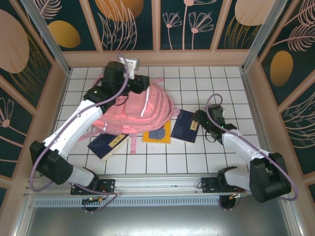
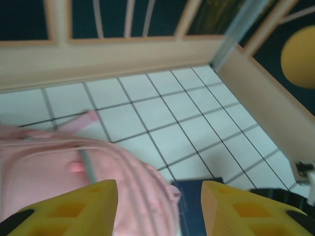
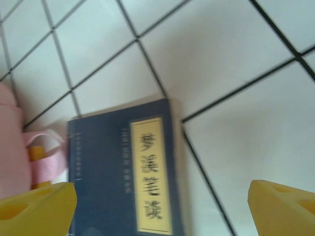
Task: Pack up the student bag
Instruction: Close the student bag at the middle-left of the table, then pick up the book from the center of the table.
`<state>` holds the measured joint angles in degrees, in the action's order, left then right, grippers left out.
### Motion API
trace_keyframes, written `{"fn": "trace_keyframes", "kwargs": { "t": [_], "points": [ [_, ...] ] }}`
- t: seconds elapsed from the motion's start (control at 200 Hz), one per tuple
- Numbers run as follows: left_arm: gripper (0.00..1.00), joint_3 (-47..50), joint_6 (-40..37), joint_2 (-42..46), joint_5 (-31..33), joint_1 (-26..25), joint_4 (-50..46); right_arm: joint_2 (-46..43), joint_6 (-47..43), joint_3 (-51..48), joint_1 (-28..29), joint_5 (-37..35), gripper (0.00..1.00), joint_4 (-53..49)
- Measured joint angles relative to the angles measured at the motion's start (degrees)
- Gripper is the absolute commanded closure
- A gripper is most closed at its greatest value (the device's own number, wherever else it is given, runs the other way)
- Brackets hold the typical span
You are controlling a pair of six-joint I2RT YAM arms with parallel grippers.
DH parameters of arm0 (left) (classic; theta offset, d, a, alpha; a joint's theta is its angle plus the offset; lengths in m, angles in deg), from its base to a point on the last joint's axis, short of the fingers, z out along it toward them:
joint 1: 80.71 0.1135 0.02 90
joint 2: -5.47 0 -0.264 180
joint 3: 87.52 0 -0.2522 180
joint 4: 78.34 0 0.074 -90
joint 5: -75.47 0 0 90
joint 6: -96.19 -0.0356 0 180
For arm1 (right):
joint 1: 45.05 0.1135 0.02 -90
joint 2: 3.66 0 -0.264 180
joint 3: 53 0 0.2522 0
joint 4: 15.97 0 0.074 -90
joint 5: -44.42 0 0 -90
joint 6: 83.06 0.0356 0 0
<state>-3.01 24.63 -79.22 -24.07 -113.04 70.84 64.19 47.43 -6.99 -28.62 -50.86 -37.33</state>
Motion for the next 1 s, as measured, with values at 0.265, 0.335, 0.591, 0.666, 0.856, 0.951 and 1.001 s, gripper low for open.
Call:
{"fn": "trace_keyframes", "kwargs": {
  "t": [0.265,0.335,0.591,0.666,0.856,0.951,1.001],
  "points": [
    [0.56,1.22,2.25,-16.20,-5.33,-14.51,0.98,3.32,-1.81,-1.27,-8.17,13.79,0.11,3.80],
    [0.56,1.84,2.62,-19.69,-6.32,-15.85,0.94,5.05,-1.86,-1.95,-9.31,17.68,0.11,5.88],
    [0.57,3.32,2.64,-25.07,-7.17,-17.53,1.44,10.05,-1.57,-2.47,-9.75,27.17,0.17,11.61],
    [0.57,4.04,2.64,-26.14,-7.19,-17.70,1.95,11.50,-1.36,-2.47,-9.75,29.24,0.20,13.14],
    [0.59,5.86,2.62,-29.49,-7.02,-18.18,2.80,14.71,-1.01,-2.47,-9.75,31.65,0.24,15.34],
    [0.62,6.43,2.58,-30.95,-6.80,-18.38,2.93,14.84,-0.98,-2.47,-9.60,32.00,0.26,15.76],
    [0.63,6.43,2.36,-31.17,-6.58,-18.47,3.32,14.88,-1.01,-2.47,-9.46,32.02,0.27,15.80]
  ]
}}
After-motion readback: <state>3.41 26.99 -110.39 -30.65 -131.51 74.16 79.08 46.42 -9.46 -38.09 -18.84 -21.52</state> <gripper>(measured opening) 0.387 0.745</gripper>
